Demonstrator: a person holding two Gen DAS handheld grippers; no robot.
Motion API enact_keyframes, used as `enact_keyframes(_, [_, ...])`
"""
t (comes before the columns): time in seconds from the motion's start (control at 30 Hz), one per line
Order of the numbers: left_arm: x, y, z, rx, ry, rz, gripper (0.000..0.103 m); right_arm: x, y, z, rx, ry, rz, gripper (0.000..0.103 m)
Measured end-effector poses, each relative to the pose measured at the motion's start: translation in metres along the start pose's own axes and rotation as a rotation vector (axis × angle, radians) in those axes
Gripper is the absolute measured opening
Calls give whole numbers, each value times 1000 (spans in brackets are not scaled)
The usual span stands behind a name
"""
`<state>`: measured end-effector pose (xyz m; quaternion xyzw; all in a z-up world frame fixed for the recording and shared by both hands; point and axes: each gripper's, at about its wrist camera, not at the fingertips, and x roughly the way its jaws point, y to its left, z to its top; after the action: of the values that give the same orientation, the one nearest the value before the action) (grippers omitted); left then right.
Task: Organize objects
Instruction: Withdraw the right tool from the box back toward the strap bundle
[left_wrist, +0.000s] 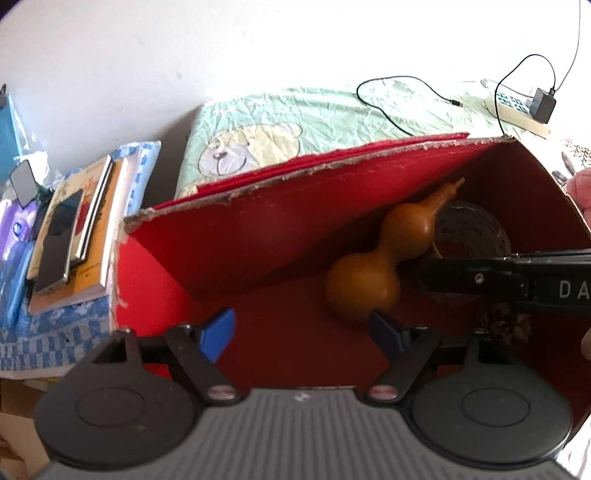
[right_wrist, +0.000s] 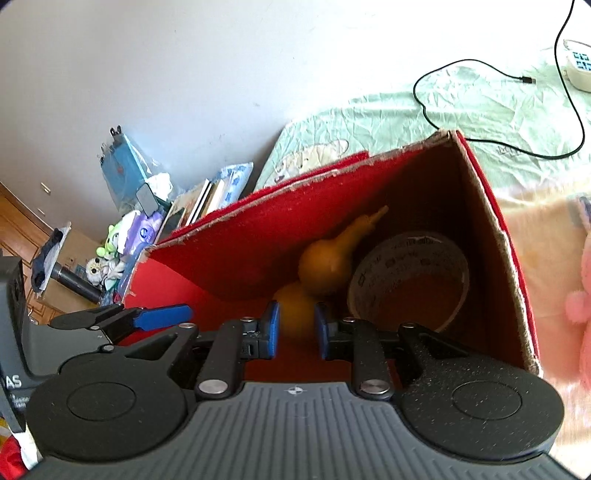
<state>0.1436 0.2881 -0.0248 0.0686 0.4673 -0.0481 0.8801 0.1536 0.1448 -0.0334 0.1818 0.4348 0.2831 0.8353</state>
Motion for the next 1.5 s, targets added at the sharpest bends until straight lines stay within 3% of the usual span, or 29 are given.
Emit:
enact_keyframes(0.23, [-5, -6, -3, 47, -49, 1, 79, -6, -6, -1, 37, -59, 44, 24])
enact_keyframes(0.3, [1, -3, 2, 46, 5, -39, 81, -10, -10, -1, 72, -90, 57, 24])
enact_keyframes(0.4, [15, 2, 12, 30, 123, -93, 73, -18, -12, -5, 95, -141, 51, 24])
enact_keyframes(0.63, [16, 7, 36, -6, 153, -169, 69, -37, -3, -12, 93, -222, -13, 23])
enact_keyframes(0.7, [22, 5, 43, 3, 152, -142, 67, -42, -5, -14, 89, -237, -15, 20])
enact_keyframes(0.8, [35, 3, 50, -5, 189, -147, 60, -46, -8, -15, 97, -245, -14, 19])
enact_keyframes(0.9, [44, 1, 56, -7, 197, -177, 60, -48, -6, -15, 92, -249, -21, 19])
enact_keyframes(0.97, [53, -1, 57, -1, 223, -199, 66, -50, -7, -15, 101, -252, -18, 19])
enact_keyframes(1.1, [62, -6, 52, 5, 274, -227, 60, -54, -9, -16, 112, -253, -20, 19])
enact_keyframes(1.33, [47, -23, 45, 118, 337, -352, 62, -55, -8, -14, 109, -227, -45, 20])
enact_keyframes(1.5, [21, -27, 32, 162, 310, -381, 67, -57, -11, -13, 116, -218, -37, 20])
